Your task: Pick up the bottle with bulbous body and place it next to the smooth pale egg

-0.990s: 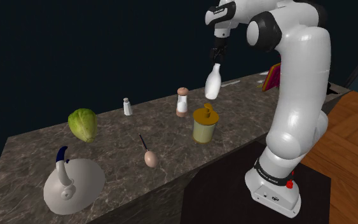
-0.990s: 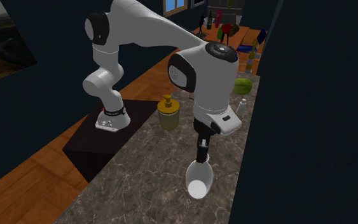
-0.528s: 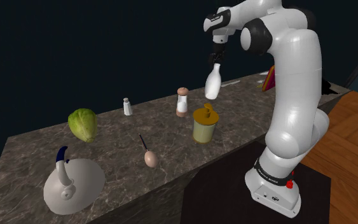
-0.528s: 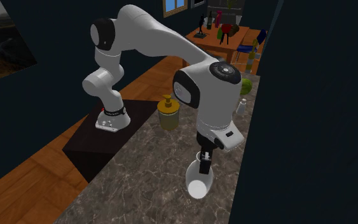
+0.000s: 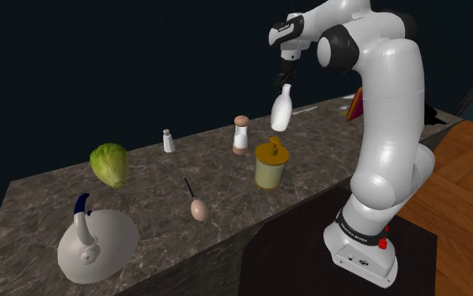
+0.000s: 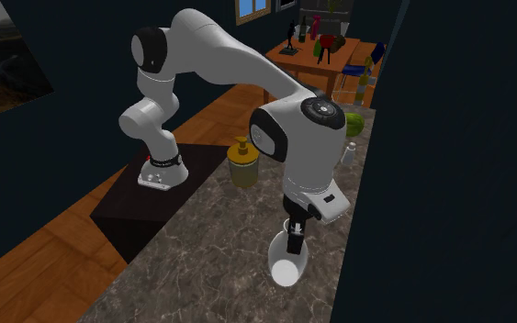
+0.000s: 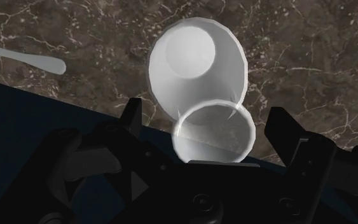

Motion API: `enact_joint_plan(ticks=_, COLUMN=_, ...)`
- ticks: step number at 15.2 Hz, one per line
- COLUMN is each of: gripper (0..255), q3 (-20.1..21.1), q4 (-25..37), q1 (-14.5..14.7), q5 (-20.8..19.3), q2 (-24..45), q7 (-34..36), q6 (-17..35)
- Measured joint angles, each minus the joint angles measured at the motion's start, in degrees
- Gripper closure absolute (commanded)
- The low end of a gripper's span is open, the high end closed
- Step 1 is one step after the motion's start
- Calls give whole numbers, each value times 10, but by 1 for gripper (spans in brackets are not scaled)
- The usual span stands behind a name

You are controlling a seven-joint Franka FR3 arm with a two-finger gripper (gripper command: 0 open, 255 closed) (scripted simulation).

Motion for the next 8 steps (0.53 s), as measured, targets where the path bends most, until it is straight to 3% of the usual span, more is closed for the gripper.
enact_joint_plan(ticks=1, gripper=255, q3=0, q4=0, q1=0, q5=0, q2=0, q7=0, q6=0)
enact_joint_plan(ticks=8, gripper=255, q3=0, q4=0, q1=0, q5=0, q2=0, q7=0, q6=0)
